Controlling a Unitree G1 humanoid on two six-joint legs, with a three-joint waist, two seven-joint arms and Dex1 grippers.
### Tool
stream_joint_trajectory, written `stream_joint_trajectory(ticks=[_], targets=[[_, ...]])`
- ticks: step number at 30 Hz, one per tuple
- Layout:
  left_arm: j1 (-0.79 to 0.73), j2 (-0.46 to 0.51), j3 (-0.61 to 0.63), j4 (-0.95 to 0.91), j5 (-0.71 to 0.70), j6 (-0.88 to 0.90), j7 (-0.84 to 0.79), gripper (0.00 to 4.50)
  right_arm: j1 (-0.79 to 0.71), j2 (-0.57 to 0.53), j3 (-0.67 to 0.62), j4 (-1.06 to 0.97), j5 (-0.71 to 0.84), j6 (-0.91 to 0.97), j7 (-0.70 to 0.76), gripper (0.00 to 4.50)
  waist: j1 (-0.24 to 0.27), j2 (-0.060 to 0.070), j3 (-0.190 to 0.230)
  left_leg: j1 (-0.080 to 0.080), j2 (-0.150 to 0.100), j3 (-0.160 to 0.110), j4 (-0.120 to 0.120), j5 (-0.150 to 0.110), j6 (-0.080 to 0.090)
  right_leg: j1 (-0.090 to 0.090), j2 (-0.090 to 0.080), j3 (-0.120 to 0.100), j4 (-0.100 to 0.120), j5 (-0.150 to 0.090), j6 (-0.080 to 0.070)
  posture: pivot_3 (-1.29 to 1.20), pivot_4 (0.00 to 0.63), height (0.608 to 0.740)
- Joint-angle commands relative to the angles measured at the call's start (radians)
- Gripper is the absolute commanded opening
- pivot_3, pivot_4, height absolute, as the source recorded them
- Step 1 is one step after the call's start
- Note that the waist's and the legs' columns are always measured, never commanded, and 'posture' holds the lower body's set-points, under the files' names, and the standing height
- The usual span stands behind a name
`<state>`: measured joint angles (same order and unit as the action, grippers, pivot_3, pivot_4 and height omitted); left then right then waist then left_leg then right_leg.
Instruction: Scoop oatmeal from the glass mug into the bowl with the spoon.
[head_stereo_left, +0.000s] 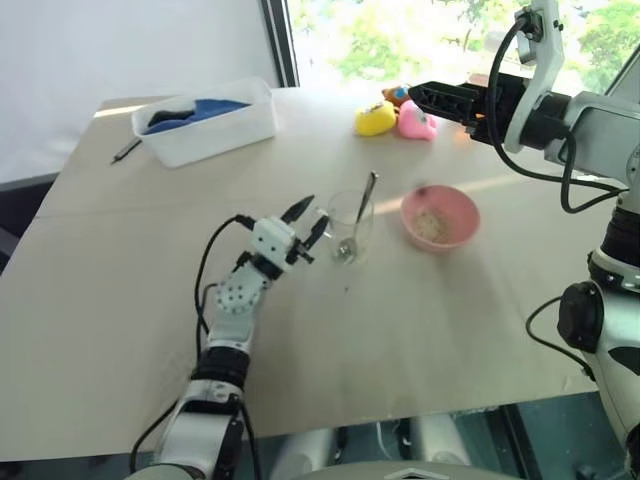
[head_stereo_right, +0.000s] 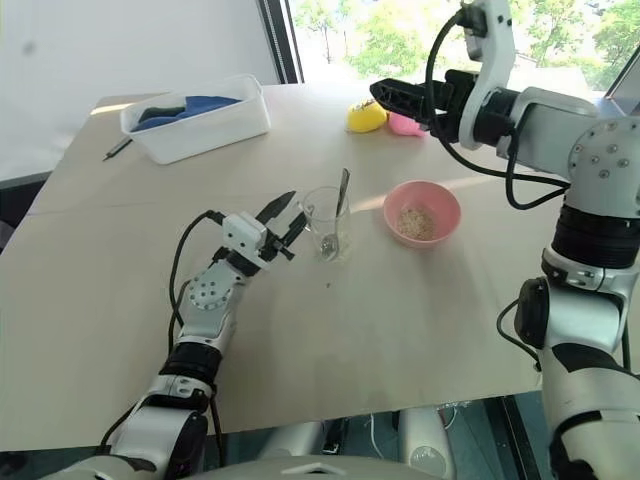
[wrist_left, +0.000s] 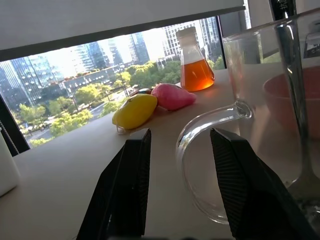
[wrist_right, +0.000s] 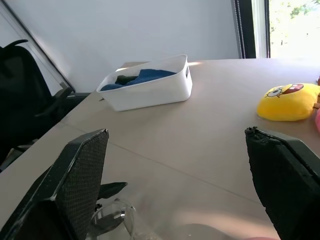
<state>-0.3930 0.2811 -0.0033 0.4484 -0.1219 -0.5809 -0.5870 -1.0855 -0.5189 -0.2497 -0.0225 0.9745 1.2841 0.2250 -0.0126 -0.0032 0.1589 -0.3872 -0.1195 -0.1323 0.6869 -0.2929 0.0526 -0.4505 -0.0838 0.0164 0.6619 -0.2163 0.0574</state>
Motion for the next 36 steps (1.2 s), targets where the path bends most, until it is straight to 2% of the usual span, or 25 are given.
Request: stream_joint_trajectory(ticks=[1, 7, 10, 13, 19, 21, 24, 27, 28, 33, 36], targets=[[0.035, 0.022, 0.003, -0.108, -0.027, 0.034, -0.017, 1.96, 0.015, -0.030, -0.018, -0.034, -0.024, -0.058, 0.052, 4.41, 0.000, 0.000, 0.000, 0.000, 0.000, 0.000, 0.000, 0.000, 0.000, 0.000, 0.000, 0.000, 0.000, 0.000, 0.000, 0.00, 0.150, 0.740], [0.146, 0.053, 0.007, -0.284, -0.047, 0.111, -0.021, 1.96, 0.234, -0.191, 0.044, -0.042, -0.219, -0.395, 0.359, 4.41, 0.007, 0.000, 0.000, 0.000, 0.000, 0.000, 0.000, 0.000, 0.000, 0.001, 0.000, -0.001, -0.002, 0.000, 0.000, 0.00, 0.150, 0.740], [0.231, 0.066, 0.029, -0.402, -0.083, 0.167, -0.007, 1.96, 0.366, -0.231, 0.019, 0.022, -0.279, -0.500, 0.437, 4.41, 0.001, 0.000, 0.000, 0.000, 0.000, 0.001, 0.000, 0.000, 0.000, 0.000, 0.000, 0.000, -0.001, 0.000, 0.000, 0.00, 0.150, 0.740], [0.324, 0.081, 0.043, -0.513, -0.124, 0.229, -0.006, 1.96, 0.511, -0.267, 0.033, 0.086, -0.387, -0.691, 0.541, 4.41, 0.002, 0.000, 0.000, 0.004, 0.001, 0.002, -0.002, 0.000, 0.000, 0.003, 0.001, 0.002, -0.001, 0.000, 0.000, 0.00, 0.150, 0.740], [0.588, 0.149, 0.115, -0.668, -0.138, 0.275, -0.012, 1.96, 0.842, -0.231, -0.062, 0.070, -0.466, -0.911, 0.566, 4.41, 0.004, 0.001, 0.000, 0.006, 0.002, 0.005, -0.003, 0.000, 0.000, 0.003, 0.003, 0.006, 0.000, 0.000, 0.000, 0.00, 0.150, 0.740], [0.632, 0.148, 0.130, -0.694, -0.150, 0.286, 0.003, 1.96, 0.924, -0.232, -0.083, 0.068, -0.473, -0.959, 0.598, 4.41, 0.011, 0.001, 0.000, 0.006, 0.002, 0.006, -0.003, 0.000, 0.000, 0.003, 0.003, 0.006, 0.000, 0.000, 0.000, 0.00, 0.150, 0.740], [0.718, 0.128, 0.128, -0.723, -0.141, 0.291, 0.023, 2.84, 1.096, -0.197, -0.126, 0.049, -0.431, -1.039, 0.702, 4.41, 0.027, 0.001, 0.000, 0.008, 0.002, 0.007, -0.003, 0.000, 0.000, 0.006, 0.003, 0.007, -0.002, 0.001, 0.001, 0.00, 0.150, 0.740], [0.784, 0.118, 0.100, -0.741, -0.132, 0.322, 0.021, 4.27, 1.174, -0.145, -0.110, -0.003, -0.410, -1.055, 0.727, 4.41, 0.027, 0.001, 0.000, 0.012, 0.003, 0.006, -0.003, -0.003, 0.004, 0.011, 0.003, 0.006, -0.004, 0.001, 0.001, 0.00, 0.150, 0.740], [0.800, 0.118, 0.091, -0.749, -0.135, 0.334, 0.017, 4.48, 1.189, -0.131, -0.093, -0.019, -0.422, -1.072, 0.733, 4.45, 0.025, 0.002, 0.000, 0.013, 0.003, 0.006, -0.003, -0.003, 0.004, 0.012, 0.004, 0.007, -0.004, 0.001, 0.001, 0.00, 0.150, 0.740], [0.844, 0.107, 0.100, -0.797, -0.194, 0.479, 0.058, 4.48, 1.227, -0.098, -0.034, -0.073, -0.444, -1.105, 0.768, 4.45, 0.025, 0.002, 0.001, 0.025, 0.007, 0.009, -0.004, -0.004, 0.004, 0.022, 0.006, 0.008, -0.004, -0.002, 0.006, 0.00, 0.150, 0.740], [0.863, 0.106, 0.110, -0.832, -0.205, 0.531, 0.077, 4.48, 1.223, -0.098, -0.014, -0.073, -0.470, -1.113, 0.755, 4.45, 0.026, 0.002, 0.001, 0.026, 0.008, 0.008, -0.004, -0.004, 0.004, 0.023, 0.007, 0.007, -0.004, -0.002, 0.006, 0.00, 0.150, 0.740]])
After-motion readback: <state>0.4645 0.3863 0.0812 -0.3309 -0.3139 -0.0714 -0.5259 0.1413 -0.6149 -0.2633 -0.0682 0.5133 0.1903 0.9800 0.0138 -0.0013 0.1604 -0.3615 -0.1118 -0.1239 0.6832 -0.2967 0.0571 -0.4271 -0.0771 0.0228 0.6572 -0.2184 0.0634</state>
